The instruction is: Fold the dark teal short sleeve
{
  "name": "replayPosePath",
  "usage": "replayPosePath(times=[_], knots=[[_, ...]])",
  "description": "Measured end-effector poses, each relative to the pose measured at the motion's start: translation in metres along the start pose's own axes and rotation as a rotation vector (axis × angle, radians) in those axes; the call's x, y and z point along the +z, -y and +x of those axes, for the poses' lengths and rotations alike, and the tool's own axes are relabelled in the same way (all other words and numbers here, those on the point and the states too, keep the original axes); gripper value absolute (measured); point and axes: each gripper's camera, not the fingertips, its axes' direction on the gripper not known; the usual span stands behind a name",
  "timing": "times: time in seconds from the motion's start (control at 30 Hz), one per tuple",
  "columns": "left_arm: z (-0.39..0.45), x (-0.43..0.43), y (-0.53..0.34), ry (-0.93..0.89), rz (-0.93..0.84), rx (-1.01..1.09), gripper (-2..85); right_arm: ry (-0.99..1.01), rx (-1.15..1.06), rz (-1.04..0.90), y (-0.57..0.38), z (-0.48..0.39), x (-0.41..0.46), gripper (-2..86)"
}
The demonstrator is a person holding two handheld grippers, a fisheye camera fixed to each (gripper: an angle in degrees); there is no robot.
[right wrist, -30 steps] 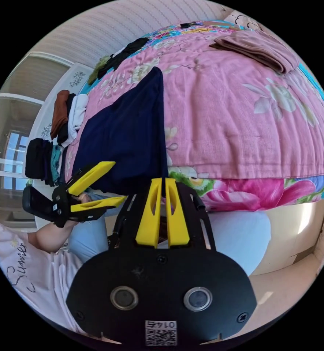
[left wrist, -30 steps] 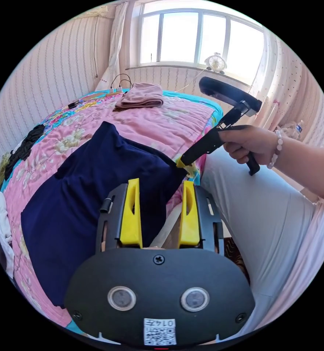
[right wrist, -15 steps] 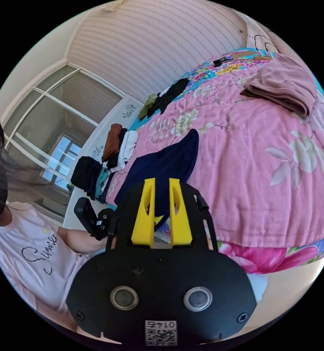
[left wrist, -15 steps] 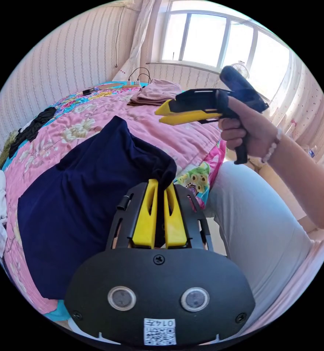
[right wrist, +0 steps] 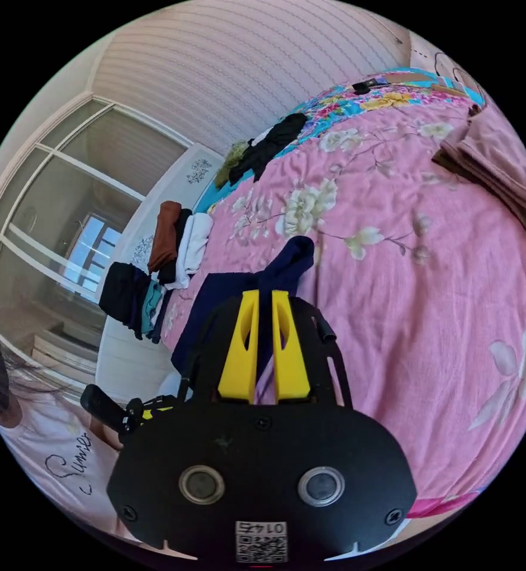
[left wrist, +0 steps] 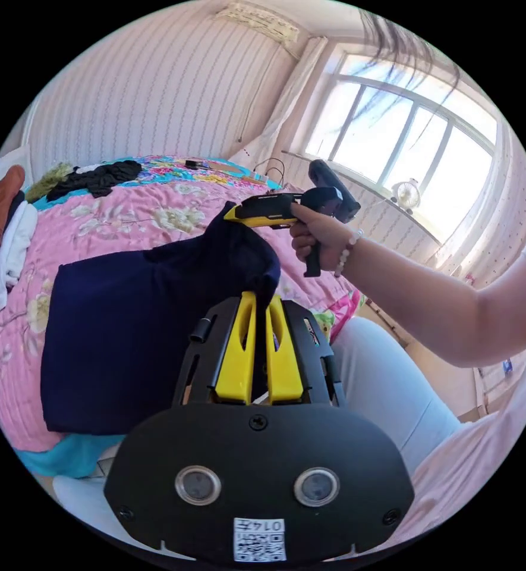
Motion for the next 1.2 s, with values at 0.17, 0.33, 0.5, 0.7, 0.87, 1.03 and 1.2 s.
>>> replayPosePath(times=[0.17,0.33,0.5,0.7,0.87,1.03,1.2], knots=[[-0.067,-0.068,0.001,0.148,0.041,-0.17,-0.5,0.024,-0.163,-0.108,0.046,-0.084,0.059,2.4],[-0.142,-0.104,-0.017,0.282,-0.078,-0.41,0.5,-0.084,-0.239,-0.32,0.078,-0.161,0.193,2.0],[-0.196,-0.158,-0.042,0.257,-0.12,-0.577,-0.4,-0.051,-0.279,-0.336,0.088,-0.193,0.242,1.7],[-0.219,-0.178,-0.032,0.234,-0.12,-0.544,1.3,-0.211,-0.439,-0.284,0.115,-0.209,0.246,3.7],[-0.22,-0.14,0.009,0.127,-0.188,-0.406,8.0,-0.258,-0.446,-0.352,0.143,-0.217,0.291,9.0],[-0.246,-0.116,0.019,-0.01,-0.302,-0.422,5.0,-0.286,-0.502,-0.601,0.153,-0.228,0.353,0.4],[-0.241,-0.163,0.02,-0.031,-0.179,-0.436,3.9,-0.065,-0.6,-0.426,0.17,-0.255,0.323,-0.3]])
